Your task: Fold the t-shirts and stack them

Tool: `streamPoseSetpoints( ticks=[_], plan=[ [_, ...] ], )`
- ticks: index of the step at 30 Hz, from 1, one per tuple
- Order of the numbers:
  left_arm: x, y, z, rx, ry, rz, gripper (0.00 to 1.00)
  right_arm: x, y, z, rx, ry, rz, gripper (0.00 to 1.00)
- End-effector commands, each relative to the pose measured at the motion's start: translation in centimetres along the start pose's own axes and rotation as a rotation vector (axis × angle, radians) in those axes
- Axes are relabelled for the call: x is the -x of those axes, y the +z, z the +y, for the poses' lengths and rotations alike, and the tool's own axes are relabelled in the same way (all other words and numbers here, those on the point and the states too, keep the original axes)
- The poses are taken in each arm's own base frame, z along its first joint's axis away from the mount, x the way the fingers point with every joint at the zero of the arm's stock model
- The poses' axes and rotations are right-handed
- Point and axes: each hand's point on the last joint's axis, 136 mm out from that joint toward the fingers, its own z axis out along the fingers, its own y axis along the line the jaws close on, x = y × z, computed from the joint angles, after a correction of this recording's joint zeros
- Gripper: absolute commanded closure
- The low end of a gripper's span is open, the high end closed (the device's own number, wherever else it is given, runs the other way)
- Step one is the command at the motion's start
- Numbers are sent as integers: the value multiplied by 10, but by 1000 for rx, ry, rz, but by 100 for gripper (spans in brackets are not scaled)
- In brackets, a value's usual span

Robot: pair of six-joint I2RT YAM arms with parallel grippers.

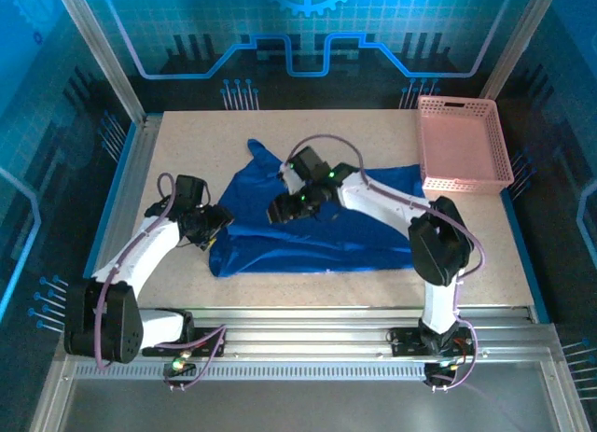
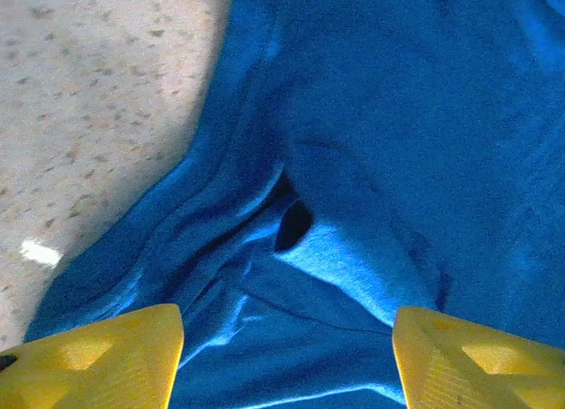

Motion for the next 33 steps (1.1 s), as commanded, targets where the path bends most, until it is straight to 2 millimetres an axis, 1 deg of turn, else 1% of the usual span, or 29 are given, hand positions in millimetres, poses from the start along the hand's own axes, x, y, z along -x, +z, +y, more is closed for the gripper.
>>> streamPoseSetpoints(
  ticks=[1, 3, 4, 6, 7, 10, 13, 16, 18, 20, 22, 24, 25, 27, 29, 30, 31, 32, 33],
  plan=[
    [11, 7, -37, -122, 73, 15, 36, -8, 37, -32, -15, 104, 123, 45],
    [10, 15, -53, -199, 94, 43, 38, -3, 53, -34, -4, 100, 133, 50],
    [9, 18, -61, -238, 107, 62, 41, -5, 60, -35, -5, 102, 149, 54],
    [5, 21, -60, -227, 114, 85, 55, -12, 69, -31, 1, 90, 171, 59],
    [3, 21, -55, -207, 119, 86, 59, -21, 72, -30, -4, 81, 184, 61],
    [-7, 25, -38, -178, 93, 100, 60, -44, 79, -26, -6, 63, 216, 63],
    [-27, 35, -10, -88, 27, 158, 72, -69, 84, -24, -27, 26, 251, 64],
    [-46, 43, 21, 24, -13, 193, 78, -92, 90, -22, -79, -46, 280, 66],
    [-54, 44, 39, 82, -34, 200, 80, -105, 94, -22, -112, -83, 295, 66],
    [-57, 42, 50, 118, -44, 186, 80, -114, 98, -30, -153, -78, 307, 68],
    [-54, 40, 57, 147, -41, 162, 79, -112, 97, -35, -170, -53, 288, 68],
    [-51, 38, 56, 150, -28, 151, 78, -103, 91, -36, -172, -36, 253, 67],
    [-49, 37, 54, 149, -22, 146, 78, -94, 85, -36, -167, -25, 224, 65],
    [-44, 32, 41, 110, -10, 134, 75, -78, 72, -31, -127, 0, 170, 62],
    [-36, 17, 20, 26, -7, 97, 70, -61, 58, -24, -61, 32, 128, 59],
    [-32, 8, 10, -15, -6, 71, 66, -55, 53, -21, -36, 39, 116, 58],
    [-27, -3, 1, -51, -3, 38, 60, -49, 50, -17, -6, 46, 110, 57],
    [-22, -13, -4, -69, -4, 4, 54, -43, 47, -14, 15, 53, 109, 55],
    [-18, -21, -6, -74, -7, -16, 51, -39, 47, -11, 32, 56, 112, 55]
  ],
)
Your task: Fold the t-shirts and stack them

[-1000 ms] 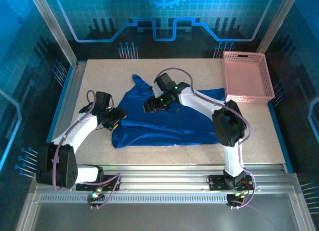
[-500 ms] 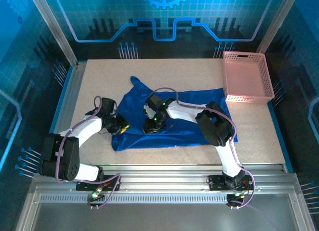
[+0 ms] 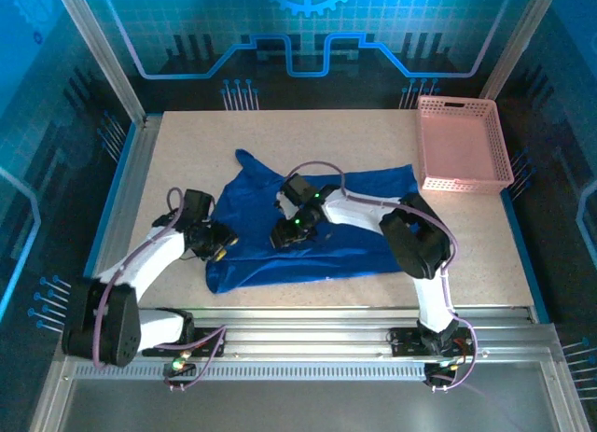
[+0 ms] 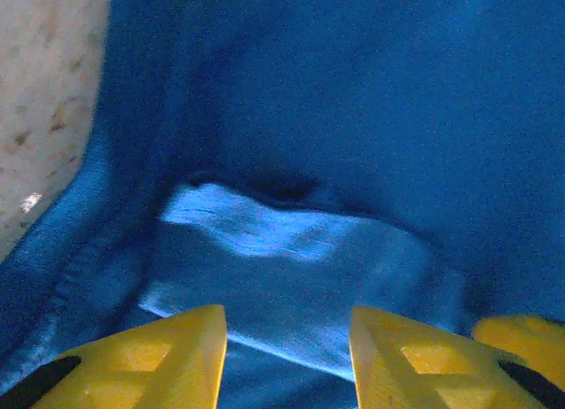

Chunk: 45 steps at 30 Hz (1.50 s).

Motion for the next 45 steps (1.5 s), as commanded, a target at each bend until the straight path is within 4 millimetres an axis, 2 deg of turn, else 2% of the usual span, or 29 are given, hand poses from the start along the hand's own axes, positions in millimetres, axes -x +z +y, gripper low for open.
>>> streamPoseSetpoints(
  ticks=[1, 4, 9, 12, 16, 22, 29, 33, 36, 40, 45],
  plan=[
    [18, -36, -22, -70, -9, -90, 50, 23, -21, 23, 108, 9, -31, 55],
    [23, -33, -16, -17, 0, -46, 48, 31, -14, 29, 141, 13, -7, 55],
    [31, -15, -8, 1, -24, 2, 49, 30, 11, 18, 132, 70, 36, 57],
    [32, -4, -3, 23, -22, 20, 50, 28, 18, 9, 104, 98, 40, 57],
    [31, 5, 4, 50, -26, 36, 51, 25, 21, 1, 66, 112, 48, 57],
    [26, 8, 17, 90, -15, 53, 52, 20, 12, -16, 23, 160, 44, 57],
    [22, 15, 26, 110, -17, 66, 52, 13, 17, -18, 23, 178, 62, 55],
    [21, 18, 28, 116, -19, 73, 52, 15, 22, -12, 47, 178, 60, 55],
    [20, 18, 31, 127, -14, 78, 52, 17, 25, -6, 64, 170, 63, 63],
    [18, 20, 36, 148, -7, 84, 52, 21, 26, -2, 81, 176, 55, 82],
    [20, 21, 39, 163, -3, 73, 54, 25, 16, 1, 78, 156, 31, 90]
  ],
)
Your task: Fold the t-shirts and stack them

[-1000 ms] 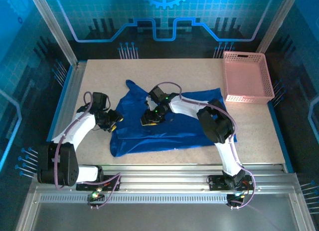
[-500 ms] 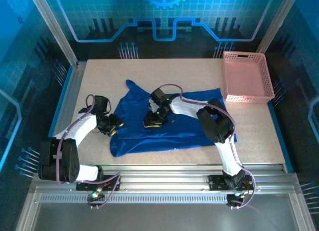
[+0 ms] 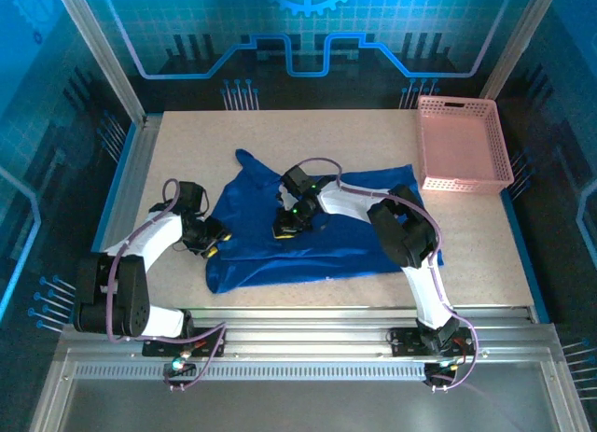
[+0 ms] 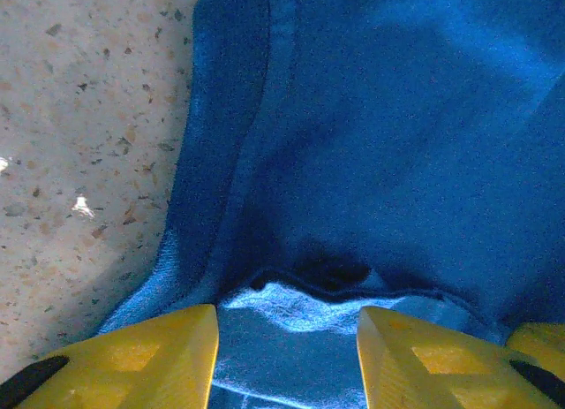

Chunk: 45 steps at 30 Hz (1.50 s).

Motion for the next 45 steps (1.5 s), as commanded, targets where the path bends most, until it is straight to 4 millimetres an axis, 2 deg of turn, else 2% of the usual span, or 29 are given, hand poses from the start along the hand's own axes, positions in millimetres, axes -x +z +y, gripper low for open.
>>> streamPoseSetpoints(
  ticks=[1, 9, 13, 15, 20, 26, 31, 32, 35, 36, 38, 39, 41, 45],
  plan=[
    [-1, 6, 14, 45, 11, 7, 55, 2, -7, 9, 16, -16, -9, 92],
    [2, 16, 10, 41, 14, 25, 67, 1, -7, 8, 18, -17, -5, 96],
    [2, 17, 8, 38, 17, 32, 85, 2, -10, 8, 13, -20, -10, 96],
    [4, 9, 4, 25, 26, 13, 92, 3, -14, 9, 15, -23, -17, 97],
    [9, -9, -11, -16, 52, -11, 97, 8, -28, 15, 18, -43, -56, 100],
    [15, -21, -23, -51, 66, -43, 100, 22, -49, 26, 18, -81, -136, 100],
    [16, -20, -24, -43, 73, -36, 100, 28, -54, 26, 20, -82, -138, 100],
    [15, -18, -23, -47, 71, -30, 96, 27, -52, 24, 17, -82, -134, 100],
    [9, -10, -15, -32, 53, -5, 62, 22, -46, 18, 8, -66, -108, 100],
    [7, -6, -13, -26, 47, 5, 56, 19, -43, 15, 4, -57, -96, 99],
    [5, 0, -9, -20, 35, 19, 48, 15, -38, 10, 3, -36, -79, 86],
    [5, 3, -8, -18, 28, 21, 45, 12, -36, 7, 6, -25, -73, 78],
    [4, 7, -6, -17, 21, 27, 45, 9, -32, 4, 19, -3, -61, 70],
    [1, 17, -5, -23, 5, 46, 46, 1, -21, 5, 61, 14, -18, 62]
  ],
)
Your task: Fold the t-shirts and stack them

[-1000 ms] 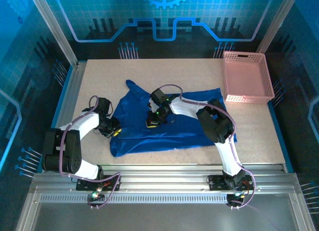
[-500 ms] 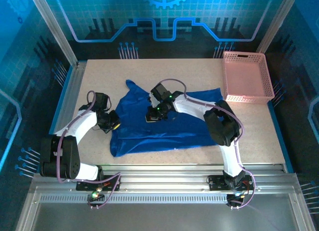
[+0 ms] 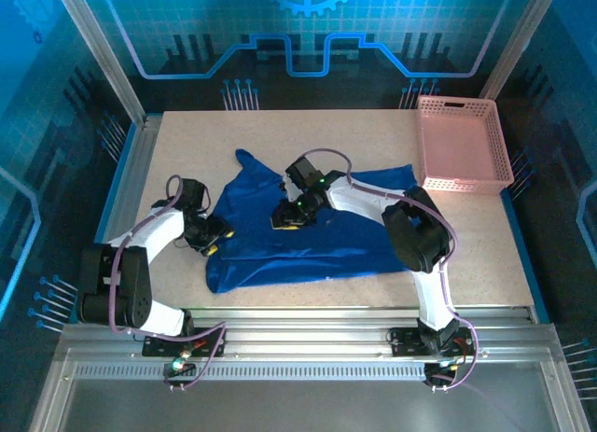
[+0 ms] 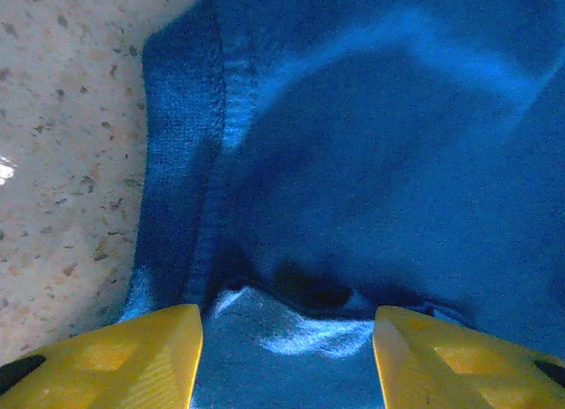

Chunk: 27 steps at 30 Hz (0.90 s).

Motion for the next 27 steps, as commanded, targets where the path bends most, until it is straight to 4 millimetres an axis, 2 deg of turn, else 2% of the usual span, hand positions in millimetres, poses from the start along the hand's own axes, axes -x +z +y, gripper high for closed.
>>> streamPoseSetpoints(
  ticks=[1, 5, 14, 17, 18, 21, 23, 27],
  plan=[
    [-4, 10, 2, -18, -37, 33, 46, -10, 13, -6, 38, 42, 59, 61],
    [-6, 16, 3, -27, -50, 44, 53, -17, 23, -10, 45, 58, 79, 60],
    [-7, 12, 1, -43, -43, 38, 71, -28, 38, 1, 79, 47, 150, 57],
    [-7, 10, -1, -49, -40, 35, 77, -27, 37, 7, 89, 38, 146, 59],
    [-7, 8, -1, -51, -38, 32, 78, -26, 36, 8, 91, 35, 139, 62],
    [-7, 3, -3, -57, -26, 29, 85, -19, 28, 18, 114, 18, 117, 82],
    [-7, 0, -4, -59, -22, 26, 88, -16, 24, 21, 112, 9, 113, 92],
    [-7, -7, -8, -78, -17, 14, 91, -13, 19, 23, 122, 15, 101, 100]
  ],
)
